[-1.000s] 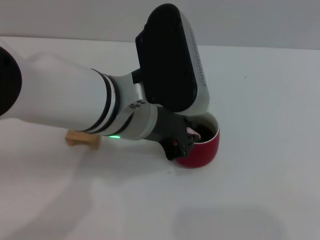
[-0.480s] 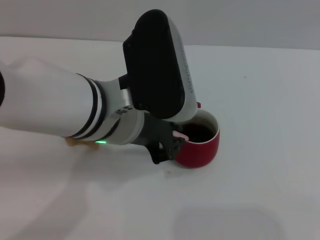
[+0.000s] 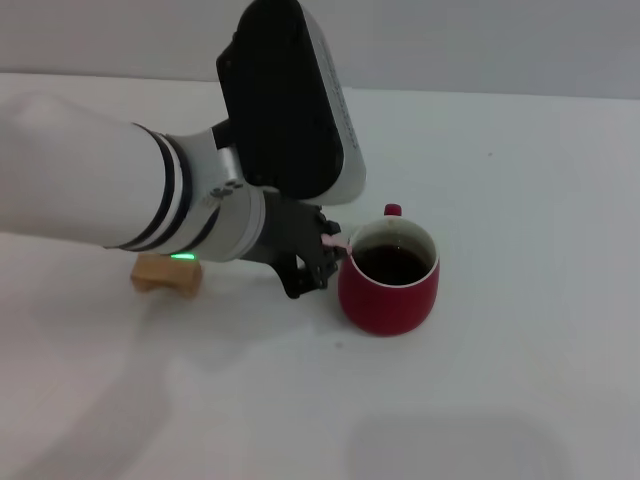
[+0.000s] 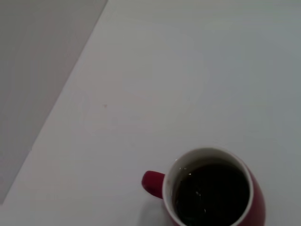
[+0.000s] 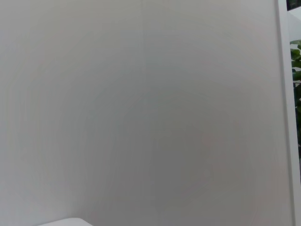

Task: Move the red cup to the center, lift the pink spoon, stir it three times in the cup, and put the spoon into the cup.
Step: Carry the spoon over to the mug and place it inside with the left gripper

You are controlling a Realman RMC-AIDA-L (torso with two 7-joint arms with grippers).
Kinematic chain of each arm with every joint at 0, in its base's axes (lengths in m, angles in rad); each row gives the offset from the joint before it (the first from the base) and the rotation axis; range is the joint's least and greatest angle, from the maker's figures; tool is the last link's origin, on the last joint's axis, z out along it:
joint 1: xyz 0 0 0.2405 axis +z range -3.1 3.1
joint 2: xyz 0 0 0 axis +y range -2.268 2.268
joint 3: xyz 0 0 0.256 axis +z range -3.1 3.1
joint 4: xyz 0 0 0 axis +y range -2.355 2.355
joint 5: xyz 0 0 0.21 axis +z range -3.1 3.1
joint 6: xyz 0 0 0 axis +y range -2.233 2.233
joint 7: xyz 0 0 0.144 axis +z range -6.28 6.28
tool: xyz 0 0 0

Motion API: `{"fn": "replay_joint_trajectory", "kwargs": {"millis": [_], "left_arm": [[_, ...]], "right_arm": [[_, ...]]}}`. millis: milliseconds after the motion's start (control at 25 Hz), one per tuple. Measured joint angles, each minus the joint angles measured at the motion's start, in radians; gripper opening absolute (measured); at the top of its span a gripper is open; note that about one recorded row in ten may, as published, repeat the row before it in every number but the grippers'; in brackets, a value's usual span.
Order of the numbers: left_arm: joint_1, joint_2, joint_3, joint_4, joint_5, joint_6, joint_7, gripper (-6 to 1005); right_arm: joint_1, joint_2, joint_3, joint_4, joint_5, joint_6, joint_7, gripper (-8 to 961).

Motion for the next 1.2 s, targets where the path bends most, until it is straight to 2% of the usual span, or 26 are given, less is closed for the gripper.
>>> {"fn": "replay_joint_trajectory", "kwargs": {"millis": [440,800,1200], "left_arm": [[-0.063,-0.002,0.002,0.062,-0.007,0.062,0.006,169],[-0.101,-0.005,0.081,0.049,-0.023,0.079,-0.001,169],[-0.06,-0.002,0.11,-0.044,-0.027,0.04,-0.004,169]], "right_arm": [[0.0,0.0,0.0,0.0,0.0,0.0,0.001,-1],[0.0,0.0,-0.001,0.0,0.0,0.0,0.001,-1],[0.002,0.0,-0.012,0.0,0.0,0.001,0.001,-1]]}}
